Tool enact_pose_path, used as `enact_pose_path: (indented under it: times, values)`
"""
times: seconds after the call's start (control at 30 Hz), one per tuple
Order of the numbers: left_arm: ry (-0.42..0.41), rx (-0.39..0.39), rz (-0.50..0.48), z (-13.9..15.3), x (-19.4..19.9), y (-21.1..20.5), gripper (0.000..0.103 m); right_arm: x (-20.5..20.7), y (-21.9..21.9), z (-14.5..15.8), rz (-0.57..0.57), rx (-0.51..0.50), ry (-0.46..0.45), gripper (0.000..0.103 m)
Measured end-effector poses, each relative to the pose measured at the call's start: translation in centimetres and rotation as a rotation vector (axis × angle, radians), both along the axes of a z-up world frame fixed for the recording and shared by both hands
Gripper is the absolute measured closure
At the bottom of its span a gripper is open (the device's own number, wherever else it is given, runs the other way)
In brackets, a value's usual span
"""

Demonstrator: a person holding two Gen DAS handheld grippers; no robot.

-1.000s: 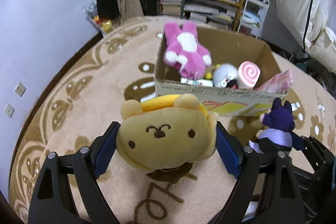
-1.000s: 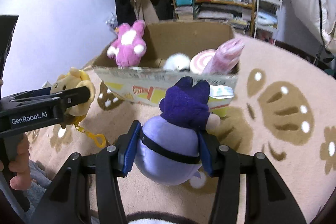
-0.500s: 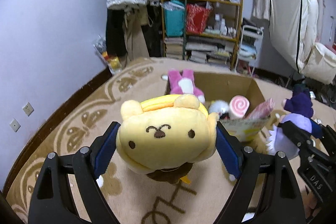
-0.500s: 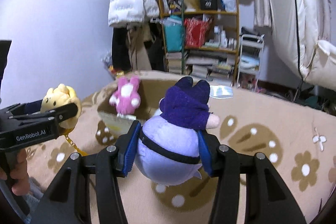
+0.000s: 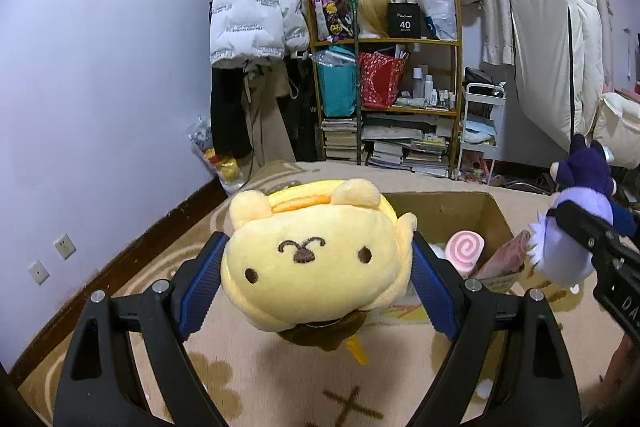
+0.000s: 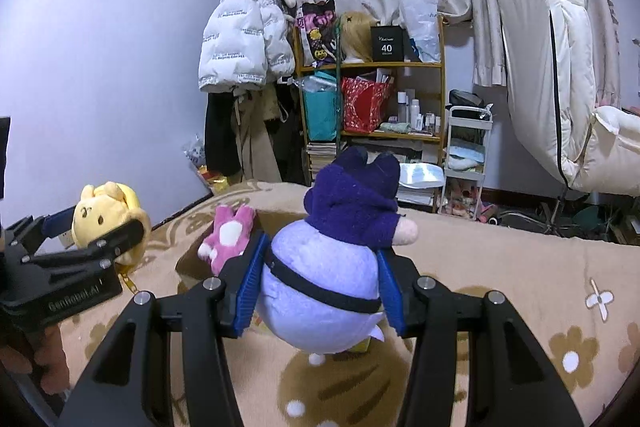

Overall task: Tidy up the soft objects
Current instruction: 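Lift the bear with left tool while right tool carries the penguin over the box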

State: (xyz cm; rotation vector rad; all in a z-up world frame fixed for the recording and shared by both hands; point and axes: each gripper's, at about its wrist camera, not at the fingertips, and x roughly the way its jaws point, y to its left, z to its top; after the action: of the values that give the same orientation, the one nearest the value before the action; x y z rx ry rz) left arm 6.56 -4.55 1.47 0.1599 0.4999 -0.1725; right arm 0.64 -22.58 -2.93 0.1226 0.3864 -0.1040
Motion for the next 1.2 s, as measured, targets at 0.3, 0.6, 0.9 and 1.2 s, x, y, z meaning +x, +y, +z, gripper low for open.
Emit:
enact_pose_path:
  times: [0.3, 0.6, 0.9, 1.2]
  values:
    - [-0.061, 0.065, -0.033, -0.1, 2.3, -2.3, 0.017, 2.8, -1.5, 0.3, -0.003, 0.019, -0.029, 0.048]
    - [-0.059, 0.134, -0.083, -1.6, 5.1, -4.6, 0.017, 6.7, -2.8, -0.5, 0.017, 0.053, -0.009, 0.048]
    - [0.023, 0.127, -0.101, -4.0, 7.6, -6.0, 0.016, 9.1, -4.4, -2.9, 0.043, 0.123, 0.042, 0.047]
    - [0.105, 0.121, -0.128, -5.4, 9.5, -7.4, 0.016, 10.0, -5.4, -4.1, 0.086, 0.199, 0.08, 0.046]
